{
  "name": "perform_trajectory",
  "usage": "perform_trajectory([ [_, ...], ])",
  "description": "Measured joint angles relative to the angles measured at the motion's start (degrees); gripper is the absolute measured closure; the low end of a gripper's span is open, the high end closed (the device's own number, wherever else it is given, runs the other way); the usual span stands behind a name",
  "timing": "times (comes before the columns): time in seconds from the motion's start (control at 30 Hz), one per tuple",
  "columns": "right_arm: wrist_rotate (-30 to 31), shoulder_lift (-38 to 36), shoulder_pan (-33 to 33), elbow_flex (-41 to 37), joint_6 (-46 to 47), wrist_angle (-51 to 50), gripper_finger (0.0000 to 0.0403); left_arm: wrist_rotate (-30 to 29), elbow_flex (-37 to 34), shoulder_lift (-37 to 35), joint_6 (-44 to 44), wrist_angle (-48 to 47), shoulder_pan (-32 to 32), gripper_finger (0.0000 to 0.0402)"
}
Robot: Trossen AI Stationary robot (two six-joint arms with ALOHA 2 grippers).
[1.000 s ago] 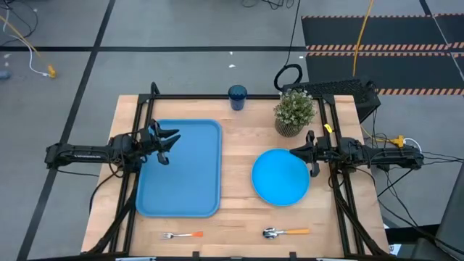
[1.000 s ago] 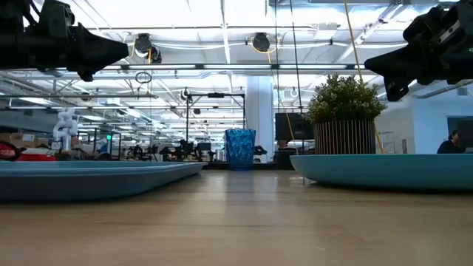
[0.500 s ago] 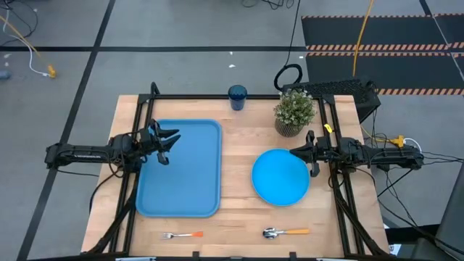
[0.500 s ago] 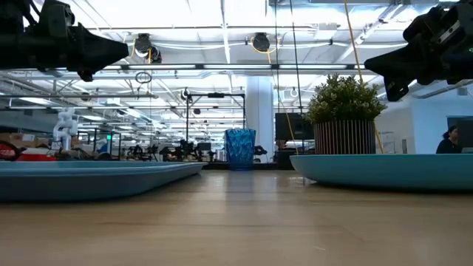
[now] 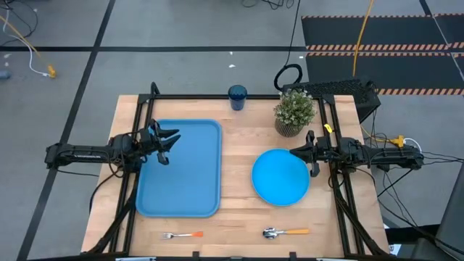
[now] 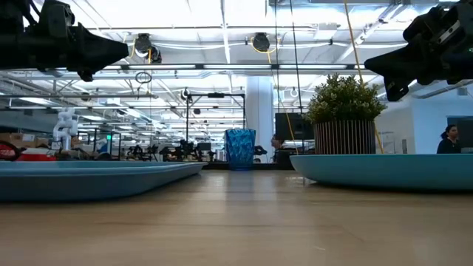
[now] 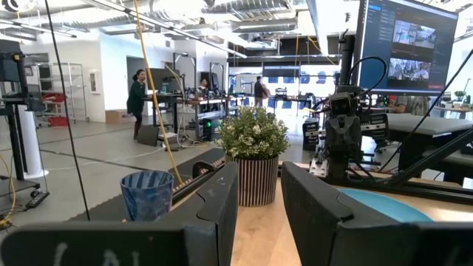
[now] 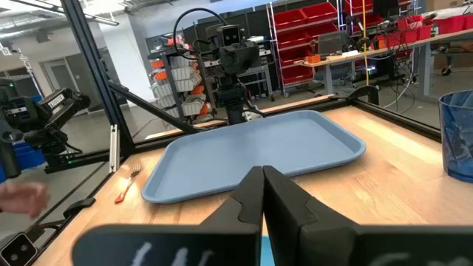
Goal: Pick and place plate/cup/fork/spoon on tray
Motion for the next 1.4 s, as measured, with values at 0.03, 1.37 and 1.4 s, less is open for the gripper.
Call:
perform_trajectory([
  [0.03, 0.0, 0.0, 0.0, 0.0, 0.0, 0.0, 0.0403, 0.0, 0.0, 0.0, 0.0, 0.0, 0.0, 0.0293],
  [1.37, 13.2, 0.6, -0.1, 0.0, -21.0, 20.1, 0.0395, 0.0, 0.0, 0.0, -8.8, 3.8, 0.0, 0.0293],
  [1.4, 15.0, 1.2, -0.1, 0.0, -22.6, 23.2, 0.0390, 0.0, 0.0, 0.0, -8.3, 4.9, 0.0, 0.0293],
])
